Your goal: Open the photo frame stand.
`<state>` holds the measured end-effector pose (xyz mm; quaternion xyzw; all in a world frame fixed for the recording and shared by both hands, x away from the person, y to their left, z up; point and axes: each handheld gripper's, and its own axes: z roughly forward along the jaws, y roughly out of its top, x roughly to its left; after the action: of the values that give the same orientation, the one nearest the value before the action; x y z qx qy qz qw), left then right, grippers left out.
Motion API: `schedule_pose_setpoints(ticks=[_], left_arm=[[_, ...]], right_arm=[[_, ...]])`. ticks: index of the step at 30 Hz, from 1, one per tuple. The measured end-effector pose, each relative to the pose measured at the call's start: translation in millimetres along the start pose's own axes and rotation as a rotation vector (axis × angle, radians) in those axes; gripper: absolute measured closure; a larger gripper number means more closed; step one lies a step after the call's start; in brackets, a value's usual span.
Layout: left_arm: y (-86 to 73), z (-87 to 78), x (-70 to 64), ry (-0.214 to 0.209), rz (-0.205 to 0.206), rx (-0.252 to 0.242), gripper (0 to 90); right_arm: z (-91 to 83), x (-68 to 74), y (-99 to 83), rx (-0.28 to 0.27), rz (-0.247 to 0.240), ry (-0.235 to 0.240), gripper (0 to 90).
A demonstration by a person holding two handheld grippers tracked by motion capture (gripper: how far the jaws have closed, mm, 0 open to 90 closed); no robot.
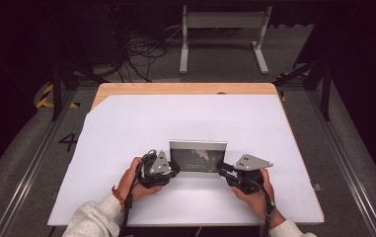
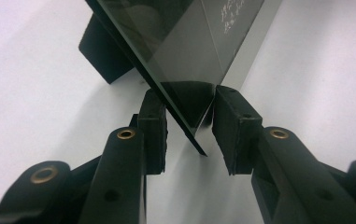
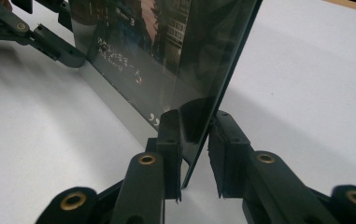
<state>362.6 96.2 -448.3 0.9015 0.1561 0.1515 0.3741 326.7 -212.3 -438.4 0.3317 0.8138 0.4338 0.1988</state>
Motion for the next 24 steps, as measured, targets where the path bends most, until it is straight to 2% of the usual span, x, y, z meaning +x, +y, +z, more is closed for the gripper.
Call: schedule_pose_setpoints(ticks=[9,24], left_arm=[[-2.0,2.2,0.8,-0.022,0.004,0.013,66.9],[-5.5,-7.7,-1.3,-0.019,0.006,0.002,67.3]], right_arm=[[0.8,1.0,0.2,0.013,-0.011,-0.005,74.7],[-3.3,0.5,1.2,0.015,-0.015,-0.018,78.0]])
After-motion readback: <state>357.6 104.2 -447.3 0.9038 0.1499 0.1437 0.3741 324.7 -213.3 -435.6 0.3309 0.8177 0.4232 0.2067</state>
